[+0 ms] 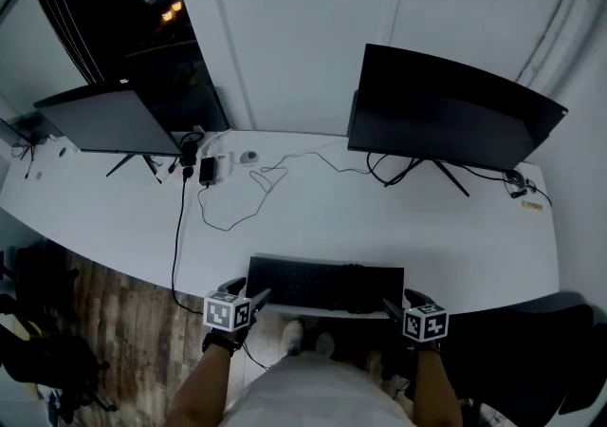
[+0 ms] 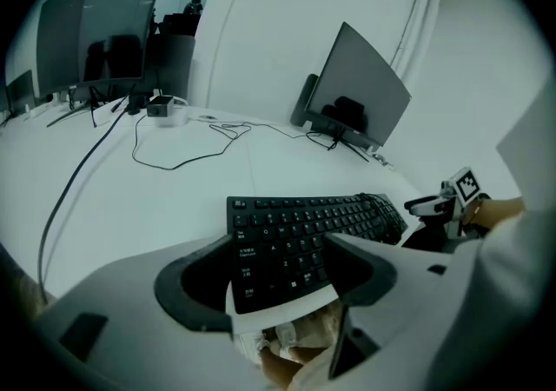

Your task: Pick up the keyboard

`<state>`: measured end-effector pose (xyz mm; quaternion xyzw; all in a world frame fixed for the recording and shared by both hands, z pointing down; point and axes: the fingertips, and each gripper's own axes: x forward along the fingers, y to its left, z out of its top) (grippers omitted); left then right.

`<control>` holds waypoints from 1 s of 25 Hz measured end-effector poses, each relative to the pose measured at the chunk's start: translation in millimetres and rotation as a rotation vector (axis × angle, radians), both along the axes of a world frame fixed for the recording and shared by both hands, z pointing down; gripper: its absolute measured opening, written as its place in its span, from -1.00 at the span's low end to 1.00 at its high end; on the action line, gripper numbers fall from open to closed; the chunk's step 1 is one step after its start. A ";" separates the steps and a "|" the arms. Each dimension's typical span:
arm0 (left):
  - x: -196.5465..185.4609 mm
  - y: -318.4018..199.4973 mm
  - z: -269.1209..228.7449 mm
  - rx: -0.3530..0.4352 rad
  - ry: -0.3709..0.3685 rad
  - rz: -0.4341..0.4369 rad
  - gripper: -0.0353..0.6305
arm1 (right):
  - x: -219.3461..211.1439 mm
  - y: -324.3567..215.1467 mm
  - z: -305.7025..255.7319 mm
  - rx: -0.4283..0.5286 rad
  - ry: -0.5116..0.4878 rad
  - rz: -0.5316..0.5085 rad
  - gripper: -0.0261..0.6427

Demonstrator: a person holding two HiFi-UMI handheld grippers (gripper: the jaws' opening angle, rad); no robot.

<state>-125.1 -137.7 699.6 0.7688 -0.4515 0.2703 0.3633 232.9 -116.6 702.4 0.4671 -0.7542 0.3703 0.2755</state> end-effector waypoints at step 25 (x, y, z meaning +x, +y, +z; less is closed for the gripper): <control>9.7 -14.1 45.1 -0.185 -0.015 -0.034 0.25 | -18.3 -8.6 45.3 -0.232 -0.087 0.084 0.53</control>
